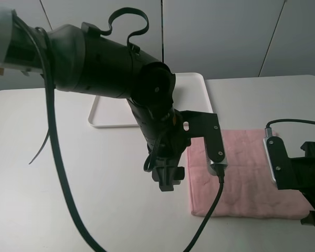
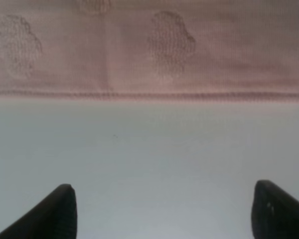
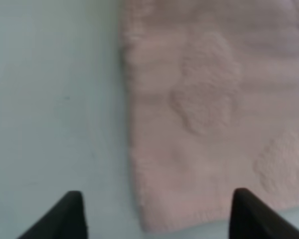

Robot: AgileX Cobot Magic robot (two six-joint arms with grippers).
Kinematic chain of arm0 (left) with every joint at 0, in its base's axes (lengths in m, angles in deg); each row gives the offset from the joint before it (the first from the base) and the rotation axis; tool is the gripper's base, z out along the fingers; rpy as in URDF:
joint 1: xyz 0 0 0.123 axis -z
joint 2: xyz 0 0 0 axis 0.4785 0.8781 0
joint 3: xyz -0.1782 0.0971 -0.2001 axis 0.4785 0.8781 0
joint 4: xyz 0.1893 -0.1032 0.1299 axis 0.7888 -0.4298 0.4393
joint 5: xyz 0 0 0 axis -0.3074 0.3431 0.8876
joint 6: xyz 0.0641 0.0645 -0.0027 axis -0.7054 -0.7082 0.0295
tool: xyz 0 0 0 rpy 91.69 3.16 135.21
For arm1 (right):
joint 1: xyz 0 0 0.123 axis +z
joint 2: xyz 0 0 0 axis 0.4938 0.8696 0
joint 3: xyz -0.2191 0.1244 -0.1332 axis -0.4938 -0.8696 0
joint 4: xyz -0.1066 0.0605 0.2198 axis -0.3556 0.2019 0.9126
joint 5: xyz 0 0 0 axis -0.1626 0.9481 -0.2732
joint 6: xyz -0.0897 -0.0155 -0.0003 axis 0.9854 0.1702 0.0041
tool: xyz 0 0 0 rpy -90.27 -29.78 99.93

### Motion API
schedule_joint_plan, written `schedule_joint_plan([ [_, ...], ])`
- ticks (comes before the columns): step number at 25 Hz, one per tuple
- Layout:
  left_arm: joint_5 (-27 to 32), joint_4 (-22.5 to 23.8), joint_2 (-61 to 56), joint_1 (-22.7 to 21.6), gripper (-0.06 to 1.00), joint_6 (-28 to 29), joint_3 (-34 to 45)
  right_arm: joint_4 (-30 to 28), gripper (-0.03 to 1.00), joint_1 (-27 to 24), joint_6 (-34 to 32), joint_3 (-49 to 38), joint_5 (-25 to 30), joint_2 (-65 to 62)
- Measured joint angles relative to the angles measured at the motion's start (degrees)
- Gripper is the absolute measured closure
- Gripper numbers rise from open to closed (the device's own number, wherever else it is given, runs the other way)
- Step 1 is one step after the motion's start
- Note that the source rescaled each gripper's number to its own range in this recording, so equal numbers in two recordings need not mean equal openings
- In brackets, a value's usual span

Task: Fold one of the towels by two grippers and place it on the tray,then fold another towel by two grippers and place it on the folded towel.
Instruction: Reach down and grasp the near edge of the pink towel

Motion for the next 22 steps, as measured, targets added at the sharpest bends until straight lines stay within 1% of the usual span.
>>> schedule_joint_plan([
  [3,0.00,0.00,0.00,0.00,0.03,0.00,0.00,-1.71,0.49,-3.96,-3.30,0.00,-1.87,0.00],
  [5,0.00,0.00,0.00,0.00,0.03,0.00,0.00,-2.94,0.54,-4.61,-4.09,0.00,-1.87,0.00],
  [11,-0.31,0.00,0.00,0.00,0.03,0.00,0.00,-4.58,0.55,-4.86,-9.31,-0.09,-2.59,-0.38],
  [16,-0.64,0.00,0.00,0.00,0.03,0.00,0.00,-5.64,0.54,-4.86,-10.07,-0.09,-2.83,-2.38],
  [17,-0.67,0.00,0.00,0.00,0.03,0.00,0.00,-5.64,0.52,-4.86,-9.26,-0.09,-2.91,-2.62],
  [18,-0.77,0.00,0.00,0.00,0.03,0.00,0.00,-5.64,0.46,-4.86,-7.50,-0.09,-2.81,-2.63],
  [22,-0.77,0.13,0.00,0.00,0.03,0.00,0.00,-4.64,0.07,-4.86,-1.99,-1.91,-3.77,-2.63],
])
